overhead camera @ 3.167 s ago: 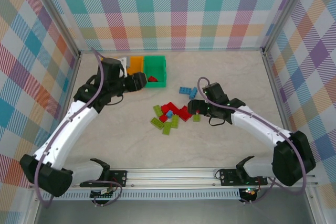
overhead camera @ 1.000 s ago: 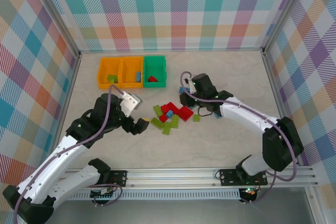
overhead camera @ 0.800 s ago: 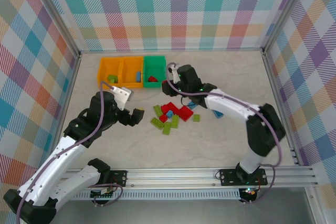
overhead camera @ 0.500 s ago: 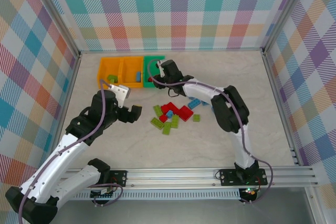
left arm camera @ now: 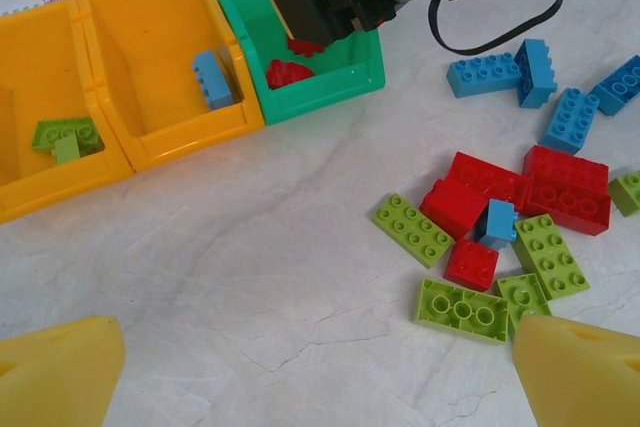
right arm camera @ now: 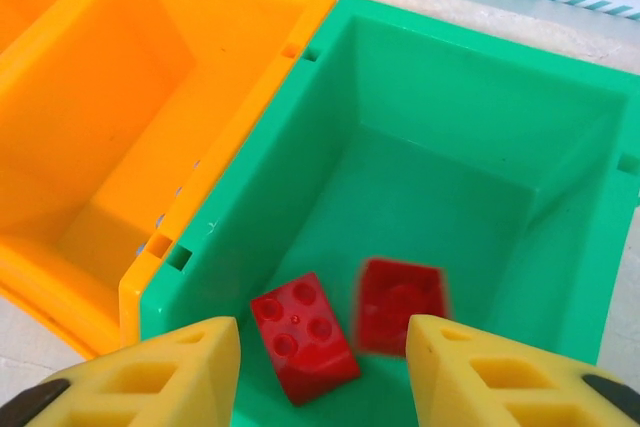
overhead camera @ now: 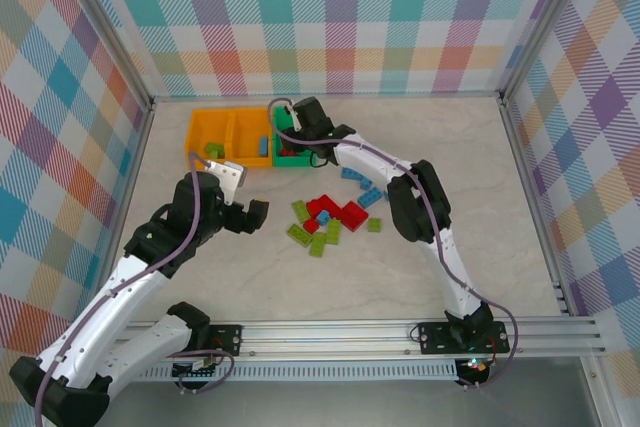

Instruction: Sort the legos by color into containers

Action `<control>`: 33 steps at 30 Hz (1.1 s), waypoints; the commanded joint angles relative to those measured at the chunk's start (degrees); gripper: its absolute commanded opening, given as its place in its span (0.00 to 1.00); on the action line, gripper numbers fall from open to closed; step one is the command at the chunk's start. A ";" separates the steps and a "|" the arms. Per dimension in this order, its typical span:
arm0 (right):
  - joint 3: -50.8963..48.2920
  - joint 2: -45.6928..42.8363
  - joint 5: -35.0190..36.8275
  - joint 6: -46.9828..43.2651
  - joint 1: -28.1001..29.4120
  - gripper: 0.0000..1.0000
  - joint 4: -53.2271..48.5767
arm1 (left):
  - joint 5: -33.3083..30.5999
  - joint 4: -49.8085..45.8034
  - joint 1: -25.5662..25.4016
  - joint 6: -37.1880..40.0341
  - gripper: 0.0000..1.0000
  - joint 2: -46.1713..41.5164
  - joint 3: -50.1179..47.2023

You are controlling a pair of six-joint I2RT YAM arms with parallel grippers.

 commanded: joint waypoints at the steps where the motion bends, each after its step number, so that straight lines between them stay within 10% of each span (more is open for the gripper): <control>1: 0.55 -3.90 -1.41 -1.13 -0.44 0.51 -3.56 | -1.37 0.52 0.61 -0.89 0.99 0.53 0.43; 6: -10.81 -16.15 -5.48 -1.63 -0.52 0.56 -4.25 | -0.94 -1.88 0.61 -5.99 1.00 3.18 2.75; 16: -51.18 -56.57 -19.88 2.38 -1.58 0.96 -16.49 | 11.55 4.03 -5.59 -30.57 1.00 19.69 8.94; 25: -63.13 -82.28 -6.94 12.41 -1.68 1.00 -32.60 | 7.76 7.29 -14.32 -35.34 0.95 50.96 31.01; 33: -66.95 -95.77 -1.63 19.15 -1.72 1.00 -36.90 | 6.74 1.18 -16.37 -23.76 0.78 74.99 54.14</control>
